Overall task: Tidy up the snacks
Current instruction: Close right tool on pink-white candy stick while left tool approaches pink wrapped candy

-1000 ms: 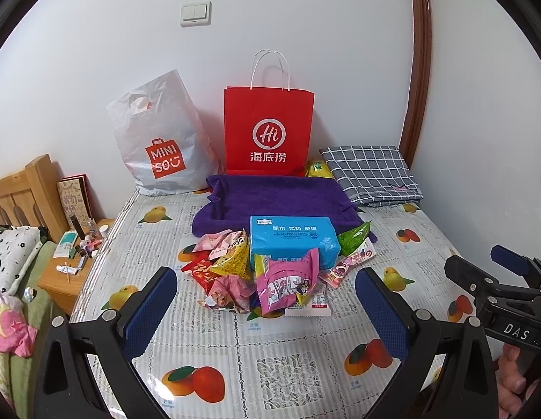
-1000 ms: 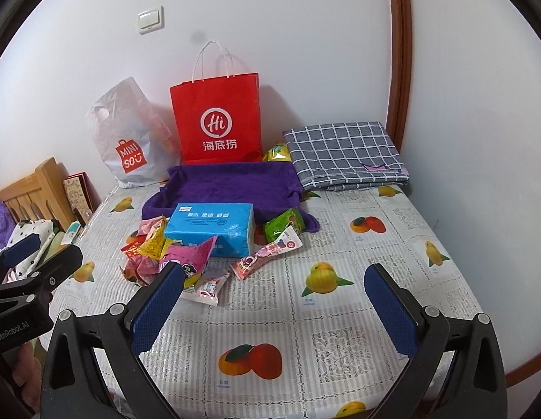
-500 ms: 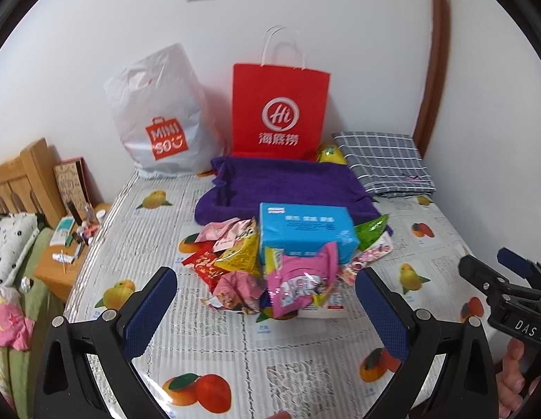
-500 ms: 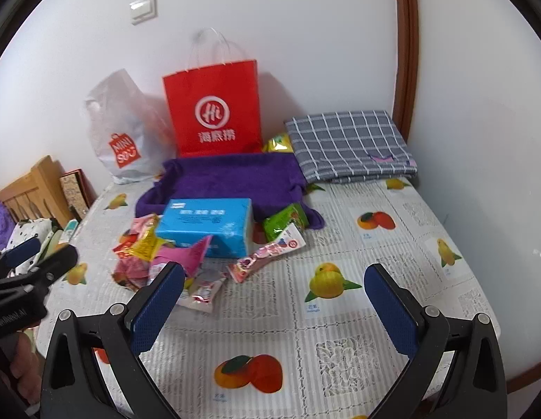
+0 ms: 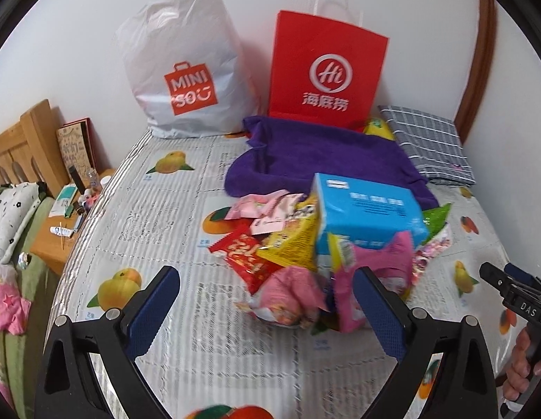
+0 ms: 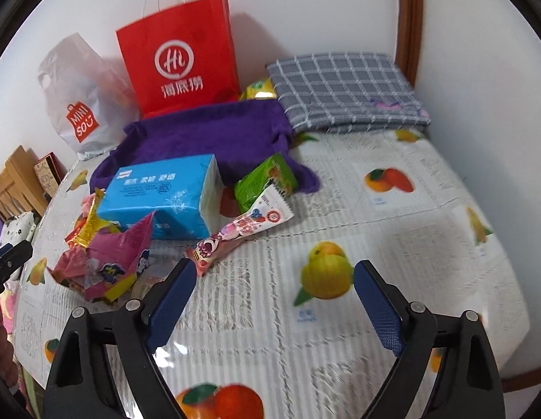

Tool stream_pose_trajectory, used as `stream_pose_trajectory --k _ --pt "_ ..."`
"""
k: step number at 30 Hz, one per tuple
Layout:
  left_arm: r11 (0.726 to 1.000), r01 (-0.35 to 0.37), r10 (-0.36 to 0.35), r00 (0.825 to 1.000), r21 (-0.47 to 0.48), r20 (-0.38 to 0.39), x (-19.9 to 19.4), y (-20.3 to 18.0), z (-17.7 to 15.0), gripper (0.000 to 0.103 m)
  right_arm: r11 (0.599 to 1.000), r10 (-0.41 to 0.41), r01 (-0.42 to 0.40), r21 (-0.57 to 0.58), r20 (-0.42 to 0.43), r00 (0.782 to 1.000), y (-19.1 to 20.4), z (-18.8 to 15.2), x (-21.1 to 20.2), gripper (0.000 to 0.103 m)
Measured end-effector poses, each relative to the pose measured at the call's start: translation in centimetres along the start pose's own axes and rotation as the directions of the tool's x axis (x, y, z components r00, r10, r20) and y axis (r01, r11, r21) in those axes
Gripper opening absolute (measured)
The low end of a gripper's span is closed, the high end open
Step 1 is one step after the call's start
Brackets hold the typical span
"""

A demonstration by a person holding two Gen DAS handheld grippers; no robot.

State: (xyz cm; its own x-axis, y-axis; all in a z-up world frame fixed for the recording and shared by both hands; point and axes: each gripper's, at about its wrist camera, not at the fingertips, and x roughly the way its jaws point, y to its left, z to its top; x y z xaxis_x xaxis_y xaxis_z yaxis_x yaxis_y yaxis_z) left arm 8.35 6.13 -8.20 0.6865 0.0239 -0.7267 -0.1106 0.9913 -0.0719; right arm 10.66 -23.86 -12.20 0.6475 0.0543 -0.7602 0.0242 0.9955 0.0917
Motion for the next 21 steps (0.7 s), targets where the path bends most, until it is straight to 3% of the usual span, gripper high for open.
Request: stream_pose_trajectory --k 3,10,17,19,20,21 --pt "1.0 -0.017 0.017 1.0 -0.001 -0.008 1.2 0.8 0.3 0.099 1.0 0.018 -0.018 0.012 -0.036 0.999 0.5 0.3 2.7 0.082" --pt "0.999 -0.041 0.041 0.999 -0.01 -0.017 3.3 2.6 0.7 0.099 0.997 0.065 -0.06 0.053 -0.099 0.993 1.5 1.2 7.5 0.079" --pt "1.0 -0.009 0.008 0.999 -0.024 -0.033 4.6 3.9 0.8 0.099 0.991 0.099 -0.087 0.1 -0.122 0.988 1.6 1.6 10.4 0.077" --pt "0.999 -0.01 0.008 0.999 -0.031 -0.039 4.8 4.2 0.8 0.099 0.993 0.093 -0.084 0.08 -0.115 0.989 1.9 1.7 10.6 0.072" --pt "0.999 -0.01 0.009 0.999 -0.034 -0.041 4.9 4.3 0.8 0.099 0.993 0.1 -0.092 0.068 -0.114 0.988 2.1 1.7 10.7 0.065" --pt "0.999 -0.01 0.009 0.999 -0.036 -0.042 5.0 4.3 0.8 0.099 0.99 0.132 -0.126 0.057 -0.115 0.985 2.2 1.7 10.6 0.049"
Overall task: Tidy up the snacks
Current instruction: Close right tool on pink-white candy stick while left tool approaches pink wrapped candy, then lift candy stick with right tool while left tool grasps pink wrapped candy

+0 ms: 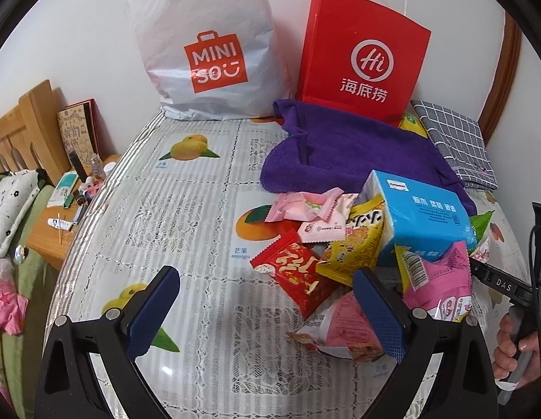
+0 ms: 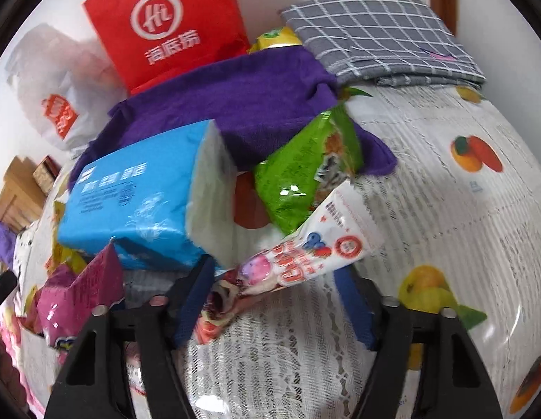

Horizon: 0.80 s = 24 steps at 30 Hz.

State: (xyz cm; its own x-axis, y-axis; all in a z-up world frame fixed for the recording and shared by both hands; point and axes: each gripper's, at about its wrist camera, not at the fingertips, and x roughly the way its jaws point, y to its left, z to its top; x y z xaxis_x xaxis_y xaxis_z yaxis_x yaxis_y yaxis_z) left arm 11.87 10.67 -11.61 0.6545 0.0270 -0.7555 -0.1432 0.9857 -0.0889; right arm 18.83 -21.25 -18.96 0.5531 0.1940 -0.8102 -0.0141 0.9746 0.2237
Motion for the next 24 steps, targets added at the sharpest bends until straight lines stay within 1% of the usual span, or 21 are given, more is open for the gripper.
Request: stream_pose_trajectory --k 1,2,3,5,8,13,16,18,19,21,22,24 --pt "1.0 -0.001 0.001 1.0 -0.003 -0.002 0.1 0.1 0.0 0.099 1.0 0.023 -0.023 -0.006 -0.006 1.0 -0.1 0.0 0.0 0.041" --pt "1.0 -0.001 0.001 1.0 -0.006 -0.004 0.1 0.2 0.0 0.099 0.999 0.037 -0.037 -0.007 -0.011 0.999 -0.1 -0.1 -0.1 0.036" --pt "1.0 0.0 0.0 1.0 -0.01 -0.006 0.2 0.2 0.0 0.099 0.999 0.033 -0.033 -0.012 -0.014 0.999 -0.1 -0.2 -0.3 0.031" --pt "1.0 0.005 -0.005 1.0 -0.016 -0.008 0.1 0.3 0.0 0.099 0.999 0.021 -0.021 -0.036 -0.013 1.0 -0.2 -0.3 -0.8 0.028" --pt "1.0 0.01 -0.01 1.0 -0.018 -0.01 -0.2 0.2 -0.2 0.099 0.997 0.016 -0.018 -0.072 -0.031 0.999 -0.8 -0.8 -1.9 0.024" --pt "1.0 0.021 -0.021 1.0 -0.022 -0.007 -0.8 0.1 -0.8 0.099 0.989 0.022 -0.032 -0.146 -0.071 0.997 -2.5 -2.2 -4.4 0.023" --pt "0.999 0.036 -0.036 0.999 -0.034 -0.013 -0.8 0.2 -1.0 0.099 0.99 -0.007 -0.004 -0.138 -0.078 0.997 -3.2 -2.5 -4.4 0.025" --pt "0.998 0.054 -0.055 0.998 -0.043 -0.022 -0.7 0.1 -1.1 0.099 0.992 -0.032 0.022 -0.122 -0.081 0.996 -3.4 -2.6 -3.7 0.03" --pt "0.997 0.066 -0.067 0.997 -0.042 -0.027 -0.8 0.1 -1.1 0.099 0.993 -0.042 0.032 -0.117 -0.081 0.996 -3.5 -2.6 -3.4 0.03" --pt "0.996 0.08 -0.081 0.996 -0.028 -0.033 -0.8 -0.4 -1.1 0.099 0.992 -0.064 0.056 -0.112 -0.064 0.996 -3.1 -2.6 -2.7 0.031" --pt "0.996 0.091 -0.092 0.995 -0.018 -0.036 -0.9 -0.7 -1.2 0.099 0.991 -0.073 0.068 -0.117 -0.039 0.997 -2.9 -2.6 -2.7 0.031" --pt "0.993 0.121 -0.121 0.992 0.002 -0.046 -0.9 -1.4 -1.3 0.099 0.988 -0.091 0.088 -0.126 -0.019 0.996 -2.6 -2.6 -2.5 0.03"
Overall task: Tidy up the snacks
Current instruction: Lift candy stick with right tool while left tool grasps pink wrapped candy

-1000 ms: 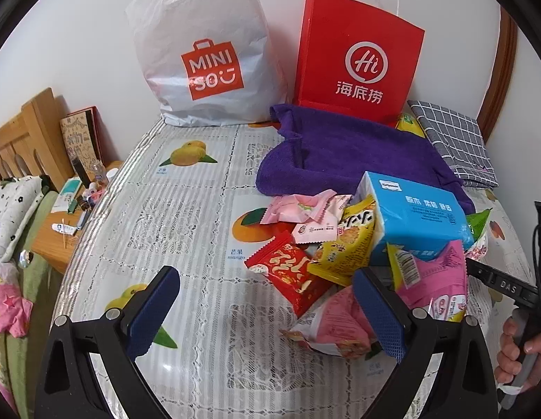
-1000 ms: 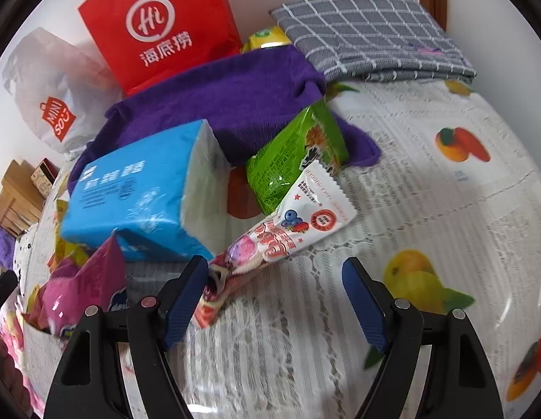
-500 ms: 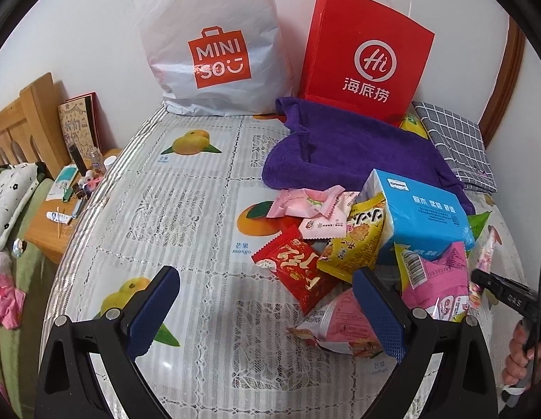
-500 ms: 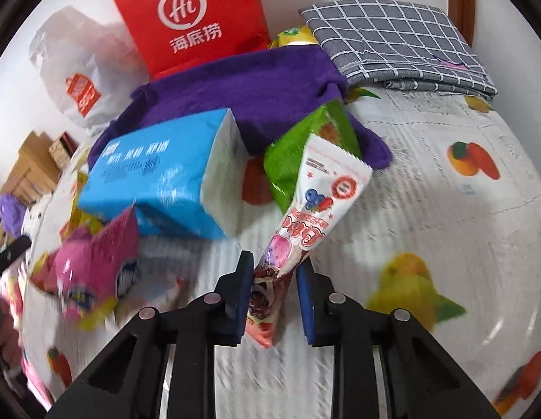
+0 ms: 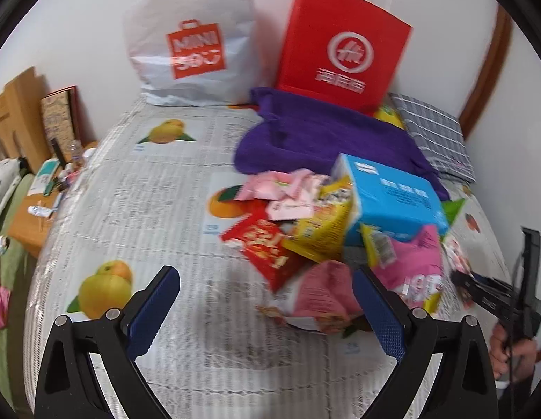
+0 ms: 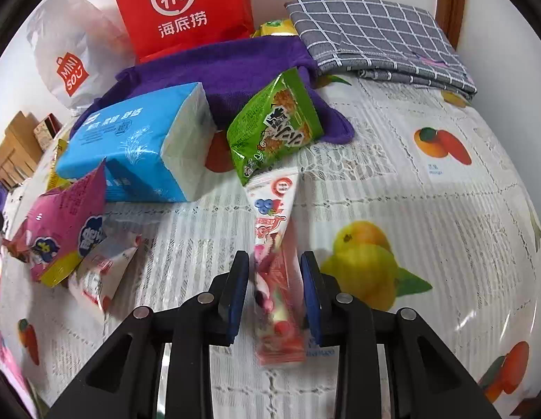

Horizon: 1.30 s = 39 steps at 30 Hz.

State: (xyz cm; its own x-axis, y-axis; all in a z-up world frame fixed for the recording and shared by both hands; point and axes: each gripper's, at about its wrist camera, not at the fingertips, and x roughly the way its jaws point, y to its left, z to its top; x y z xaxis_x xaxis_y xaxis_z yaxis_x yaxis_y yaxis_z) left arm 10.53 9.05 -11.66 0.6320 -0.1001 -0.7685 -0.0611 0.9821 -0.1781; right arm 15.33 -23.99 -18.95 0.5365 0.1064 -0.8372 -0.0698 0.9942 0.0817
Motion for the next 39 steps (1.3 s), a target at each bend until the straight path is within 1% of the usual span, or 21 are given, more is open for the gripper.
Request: stream_pose_trajectory --k 1,3,8,10,13,14,21,22,24,25,26,28,29,30,33,39 --pt "1.0 0.015 -0.015 1.0 0.008 -0.006 0.0 -0.3 -0.1 0.099 1.0 -0.009 0.009 -0.004 0.004 1.0 0.0 0.0 0.0 0.029" --pt "0.999 0.027 -0.026 1.0 0.021 -0.013 0.1 -0.6 -0.5 0.099 0.999 -0.029 0.029 -0.015 0.016 0.999 -0.1 -0.2 0.0 0.022" --pt "0.997 0.027 -0.025 0.999 0.069 -0.024 0.2 -0.8 -2.0 0.099 1.0 0.003 -0.003 -0.002 0.042 0.999 -0.7 -0.7 -0.1 0.022" --pt "0.997 0.03 -0.028 0.999 0.073 -0.027 0.5 -0.9 -2.0 0.099 1.0 -0.006 0.006 -0.002 0.048 0.999 -0.5 -0.8 -0.1 0.022" --pt "0.995 0.065 -0.062 0.997 0.078 -0.037 0.9 -1.5 -1.8 0.099 0.999 -0.034 0.035 -0.022 0.056 0.998 0.0 -0.9 -0.1 0.022" --pt "0.994 0.067 -0.064 0.997 0.085 -0.041 1.2 -1.8 -1.8 0.099 0.999 -0.038 0.04 -0.028 0.058 0.998 0.1 -0.9 -0.1 0.022" --pt "0.99 0.043 -0.032 0.996 0.133 -0.08 3.3 -2.9 -2.1 0.099 0.999 -0.028 0.03 -0.035 0.065 0.998 -0.1 -1.0 0.0 0.022" --pt "0.99 0.036 -0.024 0.996 0.138 -0.085 3.5 -3.0 -2.1 0.097 0.999 -0.028 0.031 -0.037 0.065 0.998 -0.1 -1.0 0.0 0.022" --pt "0.99 0.036 -0.023 0.995 0.138 -0.099 4.0 -2.9 -2.2 0.084 0.999 -0.027 0.029 -0.037 0.063 0.998 -0.2 -0.9 0.0 0.022" --pt "0.99 0.047 -0.033 0.994 0.133 -0.108 4.1 -2.8 -2.2 0.08 0.999 -0.025 0.028 -0.035 0.061 0.998 -0.3 -0.9 0.0 0.022" --pt "0.99 0.066 -0.052 0.992 0.123 -0.115 4.2 -2.6 -2.2 0.071 0.999 -0.022 0.024 -0.032 0.057 0.998 -0.3 -1.0 -0.1 0.022" --pt "0.991 0.081 -0.069 0.991 0.102 -0.113 4.1 -2.4 -2.2 0.065 1.0 -0.008 0.01 -0.026 0.046 0.999 -0.5 -1.1 -0.3 0.021" --pt "0.991 0.093 -0.082 0.991 0.096 -0.11 3.9 -2.3 -2.2 0.056 1.0 -0.006 0.007 -0.026 0.046 0.999 -0.4 -1.2 -0.5 0.021" --pt "0.99 0.104 -0.094 0.99 0.095 -0.108 3.7 -2.3 -2.2 0.052 1.0 -0.008 0.01 -0.028 0.051 0.999 -0.5 -1.3 -0.8 0.021" --pt "0.989 0.112 -0.103 0.989 0.093 -0.105 3.0 -2.2 -2.2 0.051 1.0 -0.008 0.01 -0.026 0.065 0.998 -0.5 -1.5 -1.5 0.021" --pt "0.99 0.101 -0.093 0.993 0.1 -0.077 0.7 -2.3 -2.4 0.051 1.0 0.018 -0.017 -0.017 0.088 0.996 -0.5 -1.7 -3.7 0.021"
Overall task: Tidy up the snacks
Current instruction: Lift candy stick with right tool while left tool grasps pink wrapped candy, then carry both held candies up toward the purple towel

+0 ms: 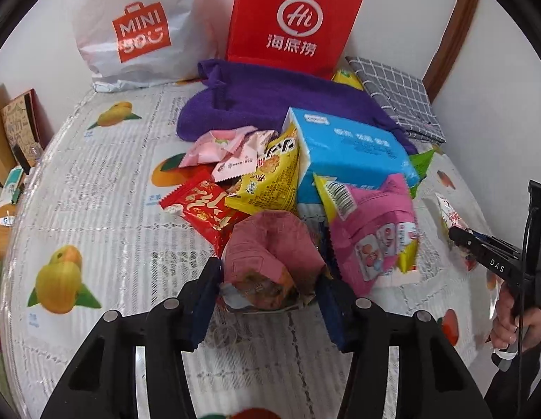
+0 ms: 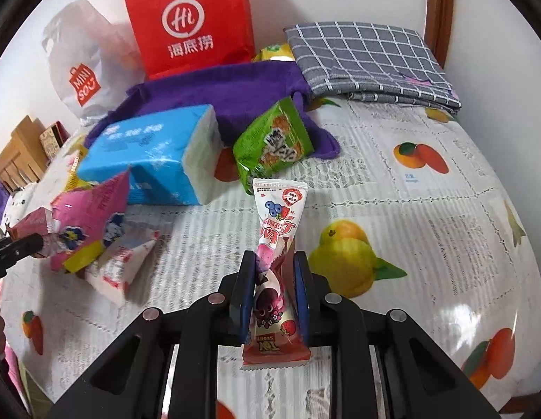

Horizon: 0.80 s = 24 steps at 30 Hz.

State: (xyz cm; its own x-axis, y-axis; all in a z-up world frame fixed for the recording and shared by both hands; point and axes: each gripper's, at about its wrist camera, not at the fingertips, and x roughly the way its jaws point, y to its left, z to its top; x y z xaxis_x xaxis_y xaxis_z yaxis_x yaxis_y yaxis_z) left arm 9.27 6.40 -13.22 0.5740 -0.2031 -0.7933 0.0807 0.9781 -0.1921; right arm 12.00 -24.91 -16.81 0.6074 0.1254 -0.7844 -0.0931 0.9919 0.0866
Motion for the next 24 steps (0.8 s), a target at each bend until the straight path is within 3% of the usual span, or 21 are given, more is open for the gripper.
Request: stream_pose_trajectory --k 10,24 --pt "1.0 0.015 -0.016 0.998 0.022 0.058 -4.6 -2.1 1.2 0.051 0.999 0.049 -0.049 -0.001 0.024 0.999 1.7 0.7 -4.1 0.021" --pt "0.993 0.081 -0.089 0.992 0.082 0.087 -5.3 -6.4 4.5 0.051 0.996 0.083 -0.081 -0.031 0.064 0.994 4.5 2.8 -6.8 0.021"
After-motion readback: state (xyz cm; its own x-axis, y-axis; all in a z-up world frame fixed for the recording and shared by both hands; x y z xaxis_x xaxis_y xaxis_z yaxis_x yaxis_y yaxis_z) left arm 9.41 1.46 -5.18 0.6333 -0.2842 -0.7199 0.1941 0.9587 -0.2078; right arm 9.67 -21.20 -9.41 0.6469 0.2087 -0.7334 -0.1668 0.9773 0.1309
